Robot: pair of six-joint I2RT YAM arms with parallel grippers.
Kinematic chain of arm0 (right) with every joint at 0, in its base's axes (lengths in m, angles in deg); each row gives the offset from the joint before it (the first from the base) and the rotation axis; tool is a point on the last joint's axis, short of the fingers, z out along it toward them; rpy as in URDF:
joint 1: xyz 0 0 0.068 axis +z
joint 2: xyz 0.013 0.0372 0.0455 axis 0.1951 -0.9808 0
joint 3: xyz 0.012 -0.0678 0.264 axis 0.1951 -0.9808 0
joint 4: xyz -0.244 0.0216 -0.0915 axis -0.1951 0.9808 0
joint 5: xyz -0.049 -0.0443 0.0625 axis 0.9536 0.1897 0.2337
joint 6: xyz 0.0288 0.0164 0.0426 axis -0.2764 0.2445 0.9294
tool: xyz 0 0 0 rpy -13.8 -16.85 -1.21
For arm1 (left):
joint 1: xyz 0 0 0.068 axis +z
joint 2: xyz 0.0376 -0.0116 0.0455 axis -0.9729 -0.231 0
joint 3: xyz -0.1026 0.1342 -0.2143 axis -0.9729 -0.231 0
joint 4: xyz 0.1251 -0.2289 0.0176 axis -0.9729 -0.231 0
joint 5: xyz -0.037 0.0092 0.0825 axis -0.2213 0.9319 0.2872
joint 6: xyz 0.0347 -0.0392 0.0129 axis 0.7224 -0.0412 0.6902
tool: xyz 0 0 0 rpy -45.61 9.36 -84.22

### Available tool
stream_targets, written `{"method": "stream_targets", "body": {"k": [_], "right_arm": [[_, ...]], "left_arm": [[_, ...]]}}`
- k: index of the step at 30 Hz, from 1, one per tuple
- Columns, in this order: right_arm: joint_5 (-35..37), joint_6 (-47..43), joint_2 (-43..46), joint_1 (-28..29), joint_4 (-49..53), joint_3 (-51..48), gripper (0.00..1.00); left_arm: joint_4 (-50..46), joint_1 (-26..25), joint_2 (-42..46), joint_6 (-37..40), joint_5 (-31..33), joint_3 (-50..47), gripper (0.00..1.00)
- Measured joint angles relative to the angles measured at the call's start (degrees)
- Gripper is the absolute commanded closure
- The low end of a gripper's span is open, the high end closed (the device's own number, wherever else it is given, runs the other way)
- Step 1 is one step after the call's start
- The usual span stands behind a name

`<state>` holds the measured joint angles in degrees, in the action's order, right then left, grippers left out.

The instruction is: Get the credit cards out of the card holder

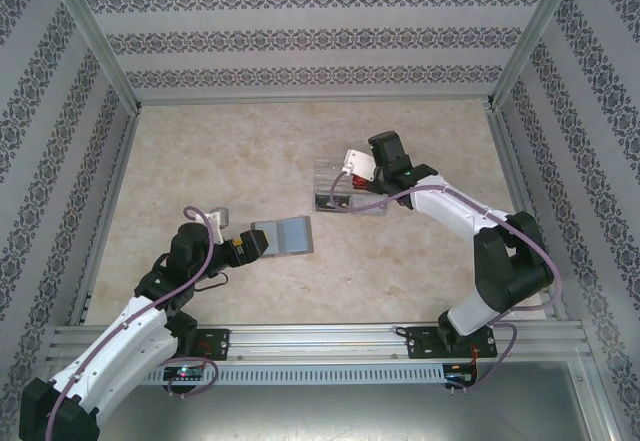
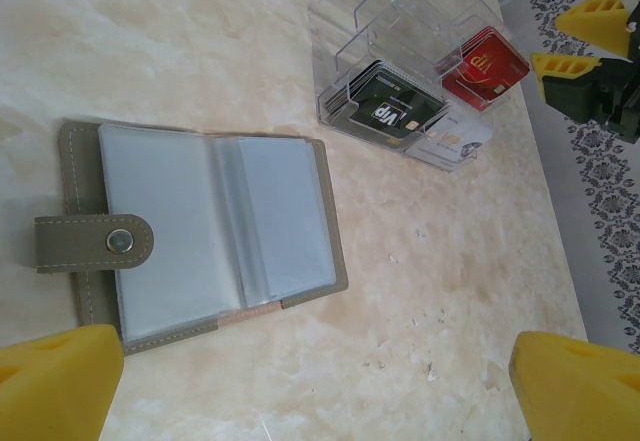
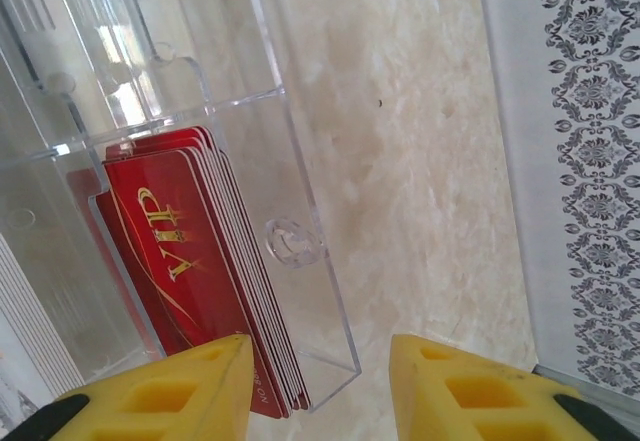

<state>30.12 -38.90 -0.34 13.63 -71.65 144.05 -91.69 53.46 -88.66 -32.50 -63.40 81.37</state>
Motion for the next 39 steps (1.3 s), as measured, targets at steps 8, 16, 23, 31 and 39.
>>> {"method": "stream_targets", "body": {"k": [8, 16, 23, 31, 39], "right_arm": [[-3.50, 20.09, 11.65, 1.60, -0.20, -0.33, 0.91], [-8.24, 50.40, 20.41, 7.67, 0.09, -4.42, 1.00], [-9.27, 63.60, 23.98, 15.76, -1.25, -16.33, 1.00], [-9.51, 71.36, 30.36, 16.15, -3.91, -23.56, 1.00], [-9.51, 73.79, 36.50, 16.15, -5.81, -27.39, 1.00]], "left_arm": [[0.00, 0.00, -0.02, 0.02, 0.07, -0.02, 0.01], [0.00, 0.00, -2.29, -0.04, 0.17, -0.02, 0.27], [-0.02, -0.55, -10.05, -0.94, 0.26, 0.26, 0.80], [-2.21, -5.29, -27.74, -0.42, 6.54, 10.19, 0.96], [-6.86, -7.87, -39.67, -0.22, 14.14, 16.52, 0.97]]}}
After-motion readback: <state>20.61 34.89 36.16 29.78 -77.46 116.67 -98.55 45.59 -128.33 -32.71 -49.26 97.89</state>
